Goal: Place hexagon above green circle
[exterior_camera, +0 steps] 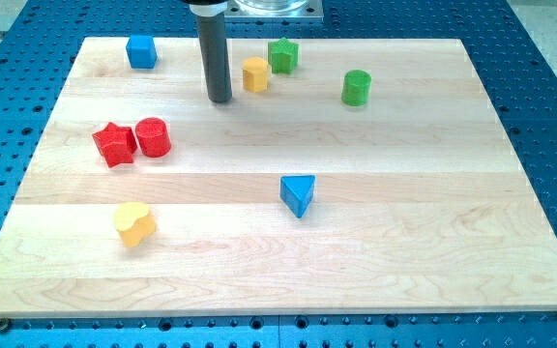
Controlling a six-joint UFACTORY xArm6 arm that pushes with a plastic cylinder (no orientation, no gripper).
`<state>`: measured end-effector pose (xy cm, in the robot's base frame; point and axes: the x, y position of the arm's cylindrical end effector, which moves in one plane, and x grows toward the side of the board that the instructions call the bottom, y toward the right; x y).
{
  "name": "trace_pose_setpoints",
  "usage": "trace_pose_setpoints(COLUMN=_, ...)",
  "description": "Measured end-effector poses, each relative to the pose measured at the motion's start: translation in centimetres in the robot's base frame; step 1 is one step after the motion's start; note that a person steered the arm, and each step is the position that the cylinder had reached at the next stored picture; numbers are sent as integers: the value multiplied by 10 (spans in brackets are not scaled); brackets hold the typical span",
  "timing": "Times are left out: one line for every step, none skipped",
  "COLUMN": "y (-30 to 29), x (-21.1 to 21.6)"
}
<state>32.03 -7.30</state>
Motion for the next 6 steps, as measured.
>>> trace_pose_setpoints(y=2, x=0)
trace_pose_setpoints(y=8, x=-11)
trace_pose_setpoints(y=15, x=-40)
trace_pose_setpoints(y=51, x=-46)
trace_pose_setpoints(y=90, x=-39)
trace_pose_setpoints(y=93, x=-33)
